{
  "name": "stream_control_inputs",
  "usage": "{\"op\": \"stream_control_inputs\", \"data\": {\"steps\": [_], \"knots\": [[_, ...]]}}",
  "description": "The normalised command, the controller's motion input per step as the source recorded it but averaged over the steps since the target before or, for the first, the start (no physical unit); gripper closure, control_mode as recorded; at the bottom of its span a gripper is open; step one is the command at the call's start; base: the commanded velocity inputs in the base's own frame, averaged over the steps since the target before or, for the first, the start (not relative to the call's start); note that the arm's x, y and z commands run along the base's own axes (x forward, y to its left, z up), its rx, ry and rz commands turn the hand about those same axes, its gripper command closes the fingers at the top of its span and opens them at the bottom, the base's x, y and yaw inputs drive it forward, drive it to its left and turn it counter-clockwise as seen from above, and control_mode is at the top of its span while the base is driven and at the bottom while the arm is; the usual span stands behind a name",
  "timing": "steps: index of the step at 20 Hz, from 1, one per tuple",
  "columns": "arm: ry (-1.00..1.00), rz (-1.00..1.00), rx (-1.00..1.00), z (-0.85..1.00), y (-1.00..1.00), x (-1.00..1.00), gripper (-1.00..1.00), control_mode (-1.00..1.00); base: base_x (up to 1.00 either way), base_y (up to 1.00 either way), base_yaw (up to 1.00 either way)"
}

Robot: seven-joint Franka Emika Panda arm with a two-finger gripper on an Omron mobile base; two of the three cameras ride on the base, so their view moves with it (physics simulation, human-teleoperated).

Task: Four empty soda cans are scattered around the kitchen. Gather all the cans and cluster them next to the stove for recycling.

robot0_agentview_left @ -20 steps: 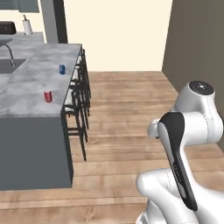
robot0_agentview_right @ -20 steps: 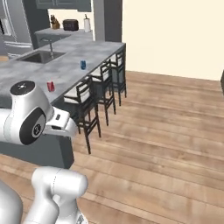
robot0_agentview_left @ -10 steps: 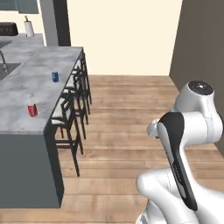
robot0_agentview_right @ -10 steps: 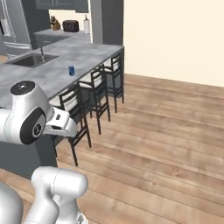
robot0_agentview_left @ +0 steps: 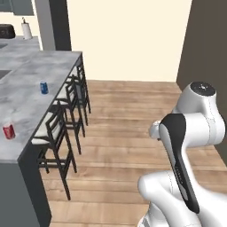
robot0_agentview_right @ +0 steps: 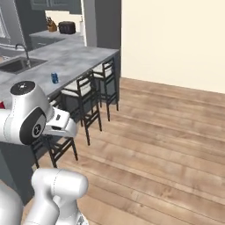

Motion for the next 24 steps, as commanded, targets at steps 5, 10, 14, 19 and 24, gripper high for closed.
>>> {"op": "stream_control_inputs", "data": {"steps": [5, 10, 14, 19, 24], "knots": [[0.0, 0.0, 0.0, 0.0, 0.0, 0.0, -1.0, 1.0, 0.67, -0.64, 0.09], [0.0, 0.0, 0.0, 0.0, 0.0, 0.0, -1.0, 1.0, 0.61, -0.66, 0.1], [0.0, 0.0, 0.0, 0.0, 0.0, 0.0, -1.0, 1.0, 0.6, -0.68, 0.11], [0.0, 0.0, 0.0, 0.0, 0.0, 0.0, -1.0, 1.0, 0.53, -0.66, 0.15], [0.0, 0.0, 0.0, 0.0, 0.0, 0.0, -1.0, 1.0, 0.2, -0.27, 0.38]]}}
